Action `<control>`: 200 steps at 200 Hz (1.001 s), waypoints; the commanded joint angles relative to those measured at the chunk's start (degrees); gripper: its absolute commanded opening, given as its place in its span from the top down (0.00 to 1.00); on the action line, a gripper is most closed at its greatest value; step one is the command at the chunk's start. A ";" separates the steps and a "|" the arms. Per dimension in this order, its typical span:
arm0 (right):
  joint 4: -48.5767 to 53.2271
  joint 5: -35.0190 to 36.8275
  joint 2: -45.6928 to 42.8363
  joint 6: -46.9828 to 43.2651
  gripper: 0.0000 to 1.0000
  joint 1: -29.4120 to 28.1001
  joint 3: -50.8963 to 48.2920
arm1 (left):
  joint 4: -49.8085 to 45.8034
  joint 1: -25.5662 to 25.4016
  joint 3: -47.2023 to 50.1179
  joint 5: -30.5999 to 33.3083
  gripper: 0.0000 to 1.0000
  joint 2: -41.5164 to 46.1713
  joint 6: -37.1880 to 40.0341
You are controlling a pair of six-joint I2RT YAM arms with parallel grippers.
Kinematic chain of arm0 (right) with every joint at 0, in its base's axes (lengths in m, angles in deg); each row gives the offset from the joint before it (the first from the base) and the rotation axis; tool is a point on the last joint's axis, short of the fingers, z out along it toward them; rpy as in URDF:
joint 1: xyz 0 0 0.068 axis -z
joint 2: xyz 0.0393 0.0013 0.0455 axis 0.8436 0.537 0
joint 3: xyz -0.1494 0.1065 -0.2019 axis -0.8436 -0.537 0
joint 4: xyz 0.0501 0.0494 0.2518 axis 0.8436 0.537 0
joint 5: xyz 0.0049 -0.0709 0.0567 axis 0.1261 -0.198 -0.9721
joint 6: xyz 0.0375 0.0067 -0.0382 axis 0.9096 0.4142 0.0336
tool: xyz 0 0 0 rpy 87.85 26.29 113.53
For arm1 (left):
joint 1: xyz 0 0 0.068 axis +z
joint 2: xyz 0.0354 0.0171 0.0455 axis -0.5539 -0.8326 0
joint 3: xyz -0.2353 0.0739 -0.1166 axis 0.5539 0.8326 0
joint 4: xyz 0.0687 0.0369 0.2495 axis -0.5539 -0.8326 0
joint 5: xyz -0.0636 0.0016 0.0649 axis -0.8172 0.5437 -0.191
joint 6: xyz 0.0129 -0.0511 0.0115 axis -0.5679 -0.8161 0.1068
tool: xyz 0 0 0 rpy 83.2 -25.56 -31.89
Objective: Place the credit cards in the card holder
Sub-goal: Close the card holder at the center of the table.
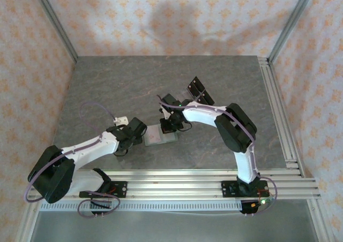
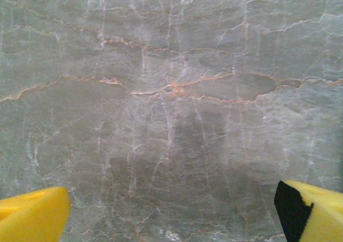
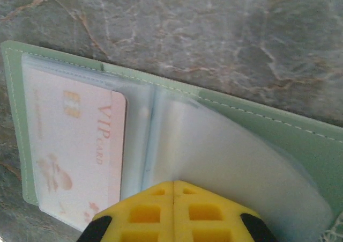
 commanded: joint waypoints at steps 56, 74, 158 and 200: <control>0.69 7.83 -17.82 3.64 0.62 2.03 -6.87 | 15.37 1.79 -2.82 -15.55 0.00 4.44 9.25; 1.20 12.73 -20.25 4.41 0.54 2.62 -9.81 | 18.43 2.46 -2.49 -18.78 0.00 3.83 9.48; -3.62 13.58 -13.93 4.87 0.70 4.14 -14.36 | 23.95 3.18 -3.06 -25.01 0.00 -2.24 10.65; -4.70 12.17 -13.49 4.80 0.95 4.64 -15.20 | 27.75 3.28 -3.08 -28.20 0.00 -6.56 11.23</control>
